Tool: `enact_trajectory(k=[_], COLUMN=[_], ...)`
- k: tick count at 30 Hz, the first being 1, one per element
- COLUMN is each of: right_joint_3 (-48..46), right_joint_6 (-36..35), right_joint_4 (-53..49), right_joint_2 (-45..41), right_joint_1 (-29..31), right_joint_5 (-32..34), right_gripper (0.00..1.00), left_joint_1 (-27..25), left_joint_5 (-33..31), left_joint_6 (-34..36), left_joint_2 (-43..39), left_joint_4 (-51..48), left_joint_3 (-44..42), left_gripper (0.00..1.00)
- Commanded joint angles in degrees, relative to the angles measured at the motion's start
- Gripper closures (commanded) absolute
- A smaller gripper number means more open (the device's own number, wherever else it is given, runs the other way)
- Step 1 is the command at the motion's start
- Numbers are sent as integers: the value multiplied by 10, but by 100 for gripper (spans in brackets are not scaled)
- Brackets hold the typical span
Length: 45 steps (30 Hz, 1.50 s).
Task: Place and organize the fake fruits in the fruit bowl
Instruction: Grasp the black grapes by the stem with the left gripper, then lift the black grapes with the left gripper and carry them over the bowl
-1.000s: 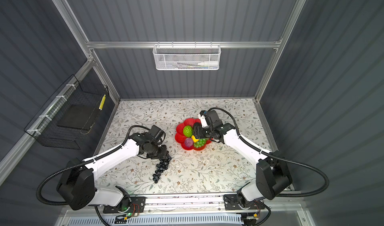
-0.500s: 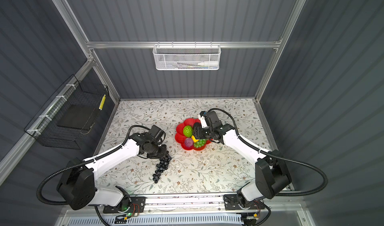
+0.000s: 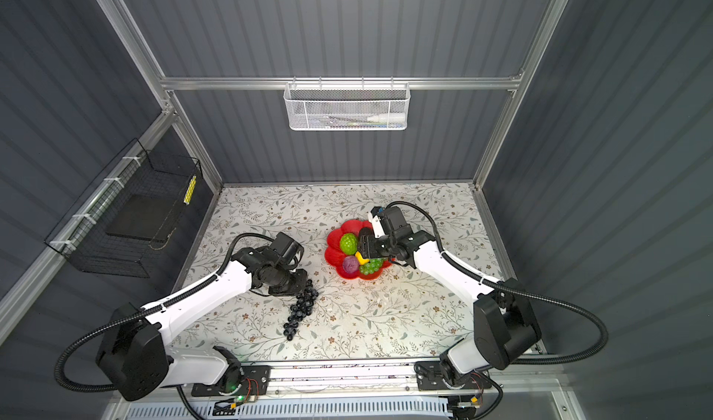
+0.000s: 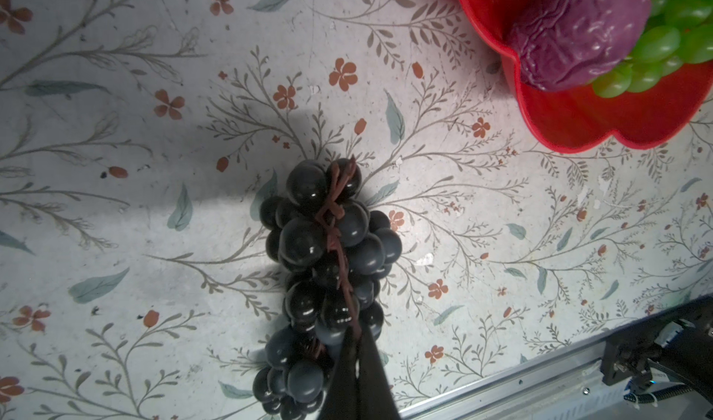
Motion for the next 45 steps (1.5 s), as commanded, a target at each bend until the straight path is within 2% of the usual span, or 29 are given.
enact_trajectory(k=[1, 7, 13, 18, 25, 32, 35, 38, 45], right_joint_3=[-6, 0, -1, 0, 5, -23, -31, -46, -98], right_joint_6=[2, 0, -2, -5, -13, 3, 8, 14, 31], right_joint_4=[11, 9, 12, 18, 19, 49, 45, 48, 78], right_joint_2=[5, 12, 7, -4, -34, -81, -100, -122, -158], right_joint_1=[4, 6, 6, 6, 6, -3, -13, -38, -91], right_joint_5=[2, 4, 9, 16, 24, 28, 41, 31, -4], right_gripper=[37, 36, 36, 37, 36, 36, 36, 36, 36], left_joint_1=[5, 5, 5, 5, 5, 5, 5, 4, 0], left_joint_5=[41, 53, 100, 162, 190, 218, 257, 284, 335], left_joint_6=[8, 1, 16, 33, 39, 42, 38, 36, 26], left_joint_2=[-10, -33, -69, -98, -111, -64, -23, 11, 72], left_joint_4=[-20, -1, 22, 23, 18, 50, 71, 84, 114], left_joint_3=[-1, 1, 18, 60, 117, 200, 237, 284, 331], left_gripper=[100, 100, 100, 100, 100, 100, 100, 100, 100])
